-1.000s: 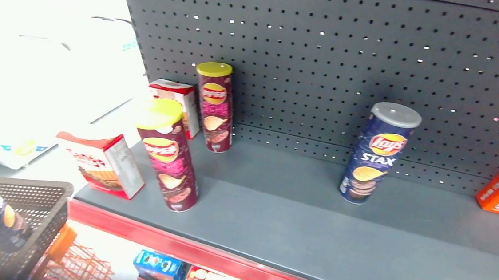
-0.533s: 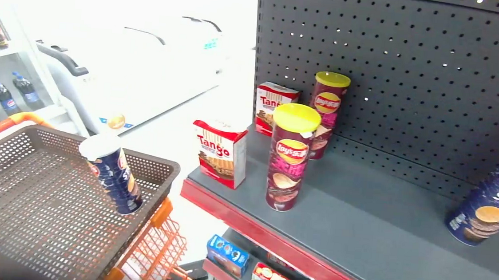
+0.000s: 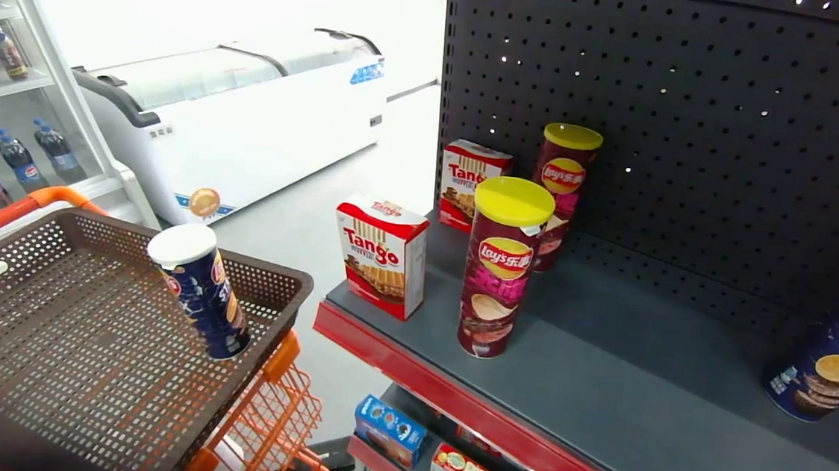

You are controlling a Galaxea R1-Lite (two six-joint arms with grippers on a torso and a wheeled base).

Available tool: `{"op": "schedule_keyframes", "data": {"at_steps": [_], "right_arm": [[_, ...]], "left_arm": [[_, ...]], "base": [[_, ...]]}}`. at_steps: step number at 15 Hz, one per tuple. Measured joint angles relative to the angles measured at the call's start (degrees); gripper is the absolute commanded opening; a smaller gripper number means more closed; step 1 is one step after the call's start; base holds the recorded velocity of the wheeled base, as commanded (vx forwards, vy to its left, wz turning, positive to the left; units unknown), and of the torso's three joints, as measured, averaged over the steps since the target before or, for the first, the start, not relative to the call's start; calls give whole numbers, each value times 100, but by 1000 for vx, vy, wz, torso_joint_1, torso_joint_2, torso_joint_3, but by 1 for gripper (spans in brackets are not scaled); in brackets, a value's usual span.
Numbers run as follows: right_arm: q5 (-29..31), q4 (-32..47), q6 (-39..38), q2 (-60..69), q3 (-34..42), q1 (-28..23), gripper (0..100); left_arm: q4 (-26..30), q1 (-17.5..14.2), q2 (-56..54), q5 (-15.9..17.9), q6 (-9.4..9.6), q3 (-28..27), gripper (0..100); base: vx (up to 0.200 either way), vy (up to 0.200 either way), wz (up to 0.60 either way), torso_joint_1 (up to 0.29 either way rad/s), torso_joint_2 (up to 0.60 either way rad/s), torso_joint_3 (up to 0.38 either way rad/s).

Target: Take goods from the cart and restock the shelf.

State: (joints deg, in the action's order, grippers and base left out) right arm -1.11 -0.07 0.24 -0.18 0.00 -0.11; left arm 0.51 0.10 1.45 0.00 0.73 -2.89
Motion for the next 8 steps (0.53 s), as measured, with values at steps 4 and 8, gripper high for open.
{"op": "schedule_keyframes", "data": {"at_steps": [4, 8], "right_arm": [[0, 0, -2, 0, 0, 0, 100], [-1, 0, -2, 0, 0, 4, 100]], "left_arm": [[11, 1, 1279, -139, 2, -745, 100], [-251, -336, 3112, -43, -11, -1403, 100]], "base": [[0, 0, 0, 0, 0, 0], [0, 0, 0, 0, 0, 0]]}}
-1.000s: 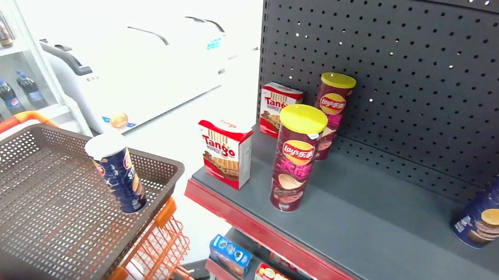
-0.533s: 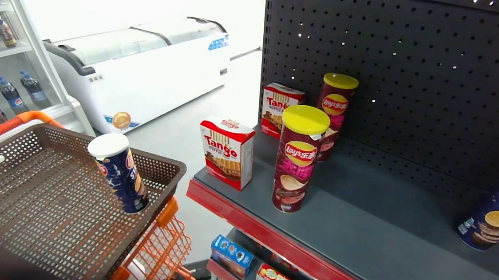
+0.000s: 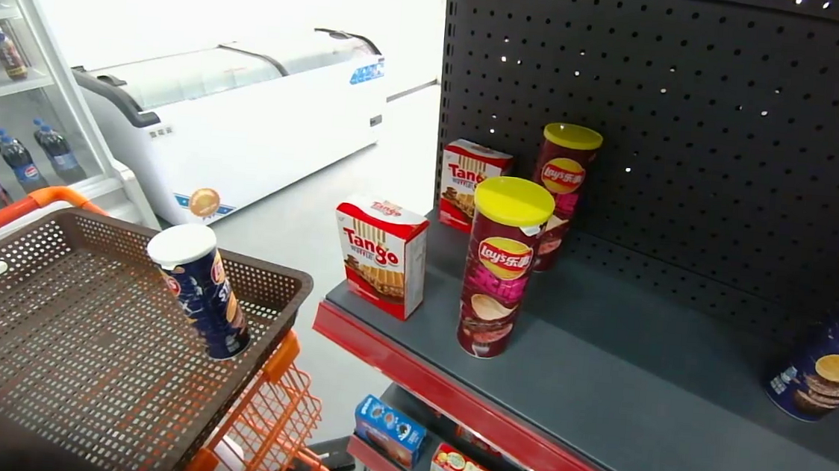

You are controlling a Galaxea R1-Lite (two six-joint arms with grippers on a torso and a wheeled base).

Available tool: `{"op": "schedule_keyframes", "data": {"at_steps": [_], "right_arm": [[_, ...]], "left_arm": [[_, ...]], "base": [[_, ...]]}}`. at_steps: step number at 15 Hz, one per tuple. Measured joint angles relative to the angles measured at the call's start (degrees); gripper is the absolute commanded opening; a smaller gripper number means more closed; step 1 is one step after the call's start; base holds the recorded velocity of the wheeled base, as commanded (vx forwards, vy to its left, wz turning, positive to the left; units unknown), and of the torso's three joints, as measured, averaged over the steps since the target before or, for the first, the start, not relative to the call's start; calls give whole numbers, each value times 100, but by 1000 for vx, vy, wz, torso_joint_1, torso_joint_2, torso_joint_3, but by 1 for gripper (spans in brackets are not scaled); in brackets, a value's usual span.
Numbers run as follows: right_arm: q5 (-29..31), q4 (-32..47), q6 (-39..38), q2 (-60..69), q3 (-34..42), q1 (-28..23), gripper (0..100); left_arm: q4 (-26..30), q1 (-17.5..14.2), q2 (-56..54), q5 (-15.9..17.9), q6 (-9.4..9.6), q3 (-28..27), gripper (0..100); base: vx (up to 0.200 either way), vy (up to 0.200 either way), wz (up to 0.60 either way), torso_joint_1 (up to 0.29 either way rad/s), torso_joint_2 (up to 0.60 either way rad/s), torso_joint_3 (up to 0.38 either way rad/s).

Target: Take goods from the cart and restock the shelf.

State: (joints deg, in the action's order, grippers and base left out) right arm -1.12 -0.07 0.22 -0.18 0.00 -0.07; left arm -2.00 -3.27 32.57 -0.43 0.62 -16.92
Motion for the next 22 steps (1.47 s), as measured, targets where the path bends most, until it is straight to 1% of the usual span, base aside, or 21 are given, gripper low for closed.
{"op": "schedule_keyframes", "data": {"at_steps": [1, 2, 3, 4, 5, 7, 9, 10, 12, 15, 18, 20, 22], "right_arm": [[0, 0, 0, 0, 0, 0, 100], [1, 2, 2, 0, 0, 0, 100], [0, 0, -1, 0, 0, -4, 100], [1, 0, -1, 0, 0, -4, 100], [1, 0, 0, 0, 0, -4, 100], [0, 0, 0, 0, 0, -4, 100], [0, 0, 0, 0, 0, -2, 100], [0, 0, 0, 0, 0, 0, 100], [0, 0, 0, 0, 0, 0, 100], [0, 0, 0, 0, 0, -4, 100], [1, 0, 2, 0, 0, -2, 100], [0, 0, 2, 0, 0, 0, 100], [0, 0, 2, 0, 0, 0, 100]], "left_arm": [[-65, -284, 450, 74, 0, -116, 100], [-249, -452, 890, 129, -5, -190, 100], [-561, -546, 1324, 176, -9, -218, 100], [-1126, -557, 1794, 204, -9, -226, 100], [-1783, -483, 2231, 223, -9, -173, 100], [-3216, -211, 3095, 236, 9, 35, 100], [-4537, -21, 3931, 243, 16, 284, 100], [-5074, 29, 4301, 241, 22, 386, 100], [-5906, 57, 4976, 219, 33, 521, 100], [-6719, -26, 5899, 197, 224, 563, 100], [-7431, -52, 6706, 193, 266, 358, 100], [-7661, -59, 7162, 193, 274, 133, 100], [-7718, -67, 7525, 193, 272, -135, 100]], "base": [[0, 0, 0, 0, 0, 0], [0, 0, 0, 0, 0, 0], [0, 0, 0, 0, 0, 0], [0, 0, 0, 0, 0, 0], [0, 0, 0, 0, 0, 0], [0, 0, 0, 0, 0, 0], [0, 0, 0, 0, 0, 0], [0, 0, 0, 0, 0, 0], [0, 0, 0, 0, 0, 0], [0, 0, 0, 0, 0, 0], [0, 0, 0, 0, 0, 0], [0, 0, 0, 0, 0, 0], [0, 0, 0, 0, 0, 0]]}}
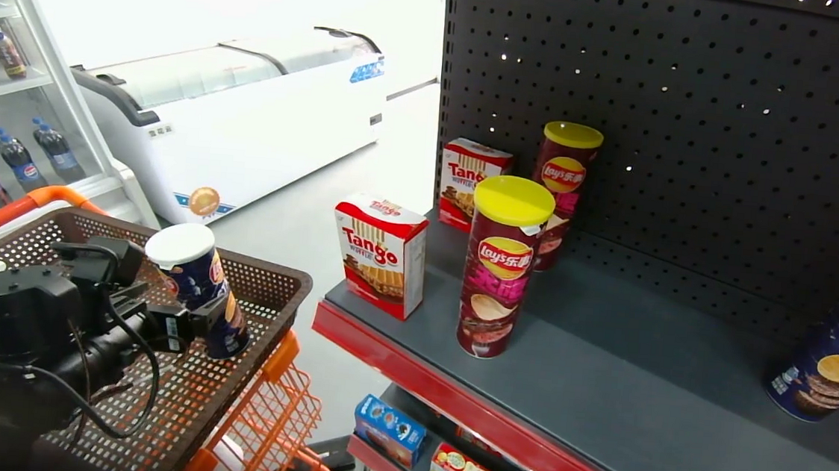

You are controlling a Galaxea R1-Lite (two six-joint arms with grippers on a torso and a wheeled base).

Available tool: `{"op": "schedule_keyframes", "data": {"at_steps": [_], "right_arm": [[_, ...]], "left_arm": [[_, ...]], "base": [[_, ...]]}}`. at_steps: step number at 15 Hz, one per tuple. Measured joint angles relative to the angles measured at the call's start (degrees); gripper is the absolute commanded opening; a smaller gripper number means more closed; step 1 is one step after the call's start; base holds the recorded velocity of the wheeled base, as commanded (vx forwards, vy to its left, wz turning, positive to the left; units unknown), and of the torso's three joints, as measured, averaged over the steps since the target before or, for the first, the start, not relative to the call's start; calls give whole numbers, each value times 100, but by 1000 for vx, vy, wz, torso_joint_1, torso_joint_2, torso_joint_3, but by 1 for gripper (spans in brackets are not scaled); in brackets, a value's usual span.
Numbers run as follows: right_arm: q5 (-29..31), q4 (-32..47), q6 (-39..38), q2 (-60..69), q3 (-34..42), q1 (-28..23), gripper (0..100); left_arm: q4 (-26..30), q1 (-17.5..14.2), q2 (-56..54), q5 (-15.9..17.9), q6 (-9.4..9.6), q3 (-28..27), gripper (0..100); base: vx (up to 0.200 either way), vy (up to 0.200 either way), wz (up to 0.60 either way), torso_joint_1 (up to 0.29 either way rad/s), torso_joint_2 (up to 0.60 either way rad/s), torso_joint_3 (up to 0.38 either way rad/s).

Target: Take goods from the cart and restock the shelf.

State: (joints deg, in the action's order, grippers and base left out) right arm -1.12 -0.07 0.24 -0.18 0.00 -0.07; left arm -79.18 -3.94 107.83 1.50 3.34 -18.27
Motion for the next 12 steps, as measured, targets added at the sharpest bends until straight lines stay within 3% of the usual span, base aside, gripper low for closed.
{"op": "schedule_keyframes", "data": {"at_steps": [6, 12], "right_arm": [[1, 0, -2, 0, 0, -2, 100], [1, 0, -2, 0, 0, -4, 100]], "left_arm": [[-171, 13, 722, -9, -15, -796, 100], [-83, 204, 789, 0, -30, -953, 100]], "base": [[0, 0, 0, 0, 0, 0], [0, 0, 0, 0, 0, 0]]}}
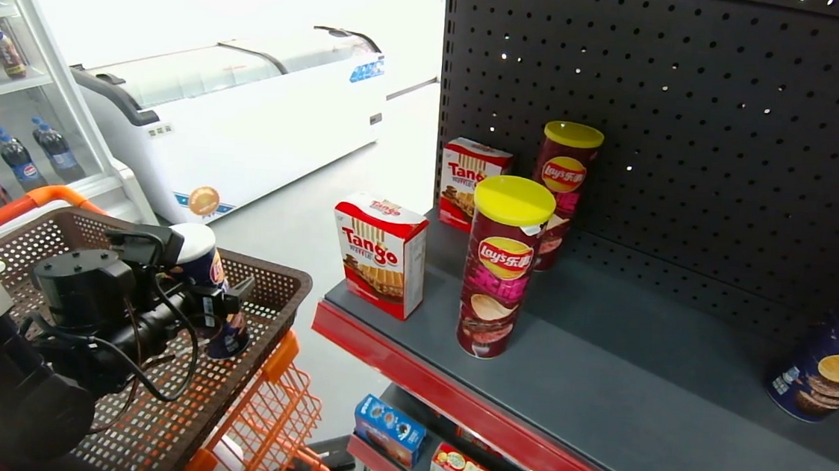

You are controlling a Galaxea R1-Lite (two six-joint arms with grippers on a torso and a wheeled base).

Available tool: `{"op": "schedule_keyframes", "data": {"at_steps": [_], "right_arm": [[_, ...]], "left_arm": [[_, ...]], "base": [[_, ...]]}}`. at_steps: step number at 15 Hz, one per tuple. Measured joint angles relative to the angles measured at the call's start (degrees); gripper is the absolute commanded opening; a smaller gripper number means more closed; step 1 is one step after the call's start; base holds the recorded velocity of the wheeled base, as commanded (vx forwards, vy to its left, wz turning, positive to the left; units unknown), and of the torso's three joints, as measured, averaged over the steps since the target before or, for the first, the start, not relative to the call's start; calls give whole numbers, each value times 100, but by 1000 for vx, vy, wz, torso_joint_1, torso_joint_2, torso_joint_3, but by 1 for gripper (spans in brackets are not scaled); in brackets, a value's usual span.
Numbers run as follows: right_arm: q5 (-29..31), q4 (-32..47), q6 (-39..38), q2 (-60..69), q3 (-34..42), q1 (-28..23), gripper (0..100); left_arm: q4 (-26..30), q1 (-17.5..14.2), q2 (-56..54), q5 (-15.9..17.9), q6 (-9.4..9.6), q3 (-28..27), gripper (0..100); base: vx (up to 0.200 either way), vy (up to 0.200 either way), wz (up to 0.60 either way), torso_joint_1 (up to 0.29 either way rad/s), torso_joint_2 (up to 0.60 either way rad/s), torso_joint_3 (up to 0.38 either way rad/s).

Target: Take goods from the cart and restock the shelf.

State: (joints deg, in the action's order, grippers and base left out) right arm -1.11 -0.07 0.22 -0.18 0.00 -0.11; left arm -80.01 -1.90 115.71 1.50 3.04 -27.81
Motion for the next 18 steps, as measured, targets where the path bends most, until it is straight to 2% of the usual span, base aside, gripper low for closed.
{"op": "schedule_keyframes", "data": {"at_steps": [2, 6, 7, 14, 18], "right_arm": [[-1, 0, 0, 0, 0, 0, 100], [-1, 0, 2, 0, 0, 4, 100], [0, 0, 0, 0, 0, 4, 100], [-1, 0, 0, 0, 0, 0, 100], [-1, 0, 0, 0, 0, 4, 100]], "left_arm": [[158, 78, -107, 6, -41, -13, 100], [83, 74, -122, -9, -13, 24, 100], [35, 52, -77, -9, -13, -6, 0], [-57, -27, 217, -13, 13, -206, 0], [-38, 30, -17, 33, 41, -174, 0]], "base": [[0, 0, 0, 0, 0, 0], [0, 0, 0, 0, 0, 0], [0, 0, 0, 0, 0, 0], [0, 0, 0, 0, 0, 0], [0, 0, 0, 0, 0, 0]]}}
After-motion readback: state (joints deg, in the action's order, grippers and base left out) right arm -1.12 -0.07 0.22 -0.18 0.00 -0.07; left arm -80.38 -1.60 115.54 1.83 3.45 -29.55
